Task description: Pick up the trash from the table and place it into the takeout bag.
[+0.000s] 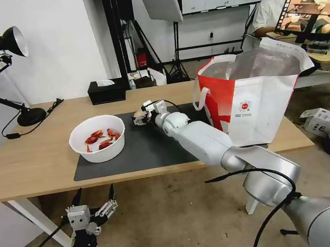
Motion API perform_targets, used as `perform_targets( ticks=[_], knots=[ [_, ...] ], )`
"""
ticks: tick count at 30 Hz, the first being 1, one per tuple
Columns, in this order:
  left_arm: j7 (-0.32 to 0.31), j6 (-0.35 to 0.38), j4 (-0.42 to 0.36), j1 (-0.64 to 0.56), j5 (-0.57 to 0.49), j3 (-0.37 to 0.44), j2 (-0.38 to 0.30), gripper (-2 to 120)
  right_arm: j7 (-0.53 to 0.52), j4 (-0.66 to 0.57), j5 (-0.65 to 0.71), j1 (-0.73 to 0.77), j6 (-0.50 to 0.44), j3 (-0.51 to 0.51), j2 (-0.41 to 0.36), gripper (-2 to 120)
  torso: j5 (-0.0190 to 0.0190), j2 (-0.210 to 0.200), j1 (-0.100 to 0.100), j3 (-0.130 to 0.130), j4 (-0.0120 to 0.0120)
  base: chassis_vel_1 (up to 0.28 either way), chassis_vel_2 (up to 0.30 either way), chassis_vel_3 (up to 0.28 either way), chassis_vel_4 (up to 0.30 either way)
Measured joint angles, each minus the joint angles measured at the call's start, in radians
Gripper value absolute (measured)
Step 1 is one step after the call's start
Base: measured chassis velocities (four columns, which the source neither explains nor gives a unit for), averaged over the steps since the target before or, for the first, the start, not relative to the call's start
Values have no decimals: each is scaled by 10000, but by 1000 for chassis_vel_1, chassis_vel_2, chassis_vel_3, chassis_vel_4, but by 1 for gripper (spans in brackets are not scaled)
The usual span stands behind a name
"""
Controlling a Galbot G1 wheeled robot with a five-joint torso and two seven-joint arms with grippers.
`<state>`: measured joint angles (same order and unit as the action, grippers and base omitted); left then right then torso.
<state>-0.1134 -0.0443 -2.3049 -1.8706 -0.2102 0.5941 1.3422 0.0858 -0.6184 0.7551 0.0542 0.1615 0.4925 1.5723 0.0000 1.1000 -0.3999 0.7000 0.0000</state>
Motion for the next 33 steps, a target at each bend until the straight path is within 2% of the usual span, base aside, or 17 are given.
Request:
perform_targets(
  ticks=[3,4,7,8,11,12,15,16,19,20,23,24,27,28,31,33],
  knots=[
    [-5,-27,-14,-8,-59,90,-41,100,51,-12,36,48,67,-1,-5,77,0,0,0,0,0,0,0,0,0],
    [-5,-27,-14,-8,-59,90,-41,100,51,-12,36,48,67,-1,-5,77,0,0,0,0,0,0,0,0,0],
    [-15,-74,-14,-27,-84,107,-50,100,34,-64,64,86,74,-6,-10,62,0,0,0,0,0,0,0,0,0],
    [-15,-74,-14,-27,-84,107,-50,100,34,-64,64,86,74,-6,-10,62,0,0,0,0,0,0,0,0,0],
    [-25,-78,-24,-9,-87,76,-54,100,-86,-191,93,141,90,-21,-22,47,0,0,0,0,0,0,0,0,0],
    [-25,-78,-24,-9,-87,76,-54,100,-86,-191,93,141,90,-21,-22,47,0,0,0,0,0,0,0,0,0],
    [-35,-78,-30,3,-89,67,-78,100,-211,-430,155,217,176,-23,-70,32,0,1,0,0,0,0,0,0,0],
    [-35,-78,-30,3,-89,67,-78,100,-211,-430,155,217,176,-23,-70,32,0,1,0,0,0,0,0,0,0],
    [-46,-78,-42,2,-90,65,-93,100,-327,-633,294,254,214,47,-166,18,0,0,0,0,0,0,0,0,0],
    [-46,-78,-42,2,-90,65,-93,100,-327,-633,294,254,214,47,-166,18,0,0,0,0,0,0,0,0,0],
    [-52,-78,-101,-19,-90,68,-97,100,-696,-1148,342,335,251,118,-424,7,0,0,0,0,1,0,0,0,0],
    [-52,-78,-101,-19,-90,68,-97,100,-696,-1148,342,335,251,118,-424,7,0,0,0,0,1,0,0,0,0],
    [-58,-74,-143,-44,-80,69,-89,100,-1917,-2591,357,637,450,158,-1098,4,1,0,-1,0,1,0,0,0,0],
    [-58,-74,-143,-44,-80,69,-89,100,-1917,-2591,357,637,450,158,-1098,4,1,0,-1,0,1,0,0,0,0],
    [-60,-70,-154,-74,-35,35,-69,100,-3264,-4826,532,1185,774,232,-2250,4,2,0,0,0,0,0,0,0,0],
    [-61,-70,-155,-80,-27,27,-62,100,-3488,-5289,576,1327,835,232,-2498,4,1,0,0,-1,-1,0,0,0,0]
  ],
)
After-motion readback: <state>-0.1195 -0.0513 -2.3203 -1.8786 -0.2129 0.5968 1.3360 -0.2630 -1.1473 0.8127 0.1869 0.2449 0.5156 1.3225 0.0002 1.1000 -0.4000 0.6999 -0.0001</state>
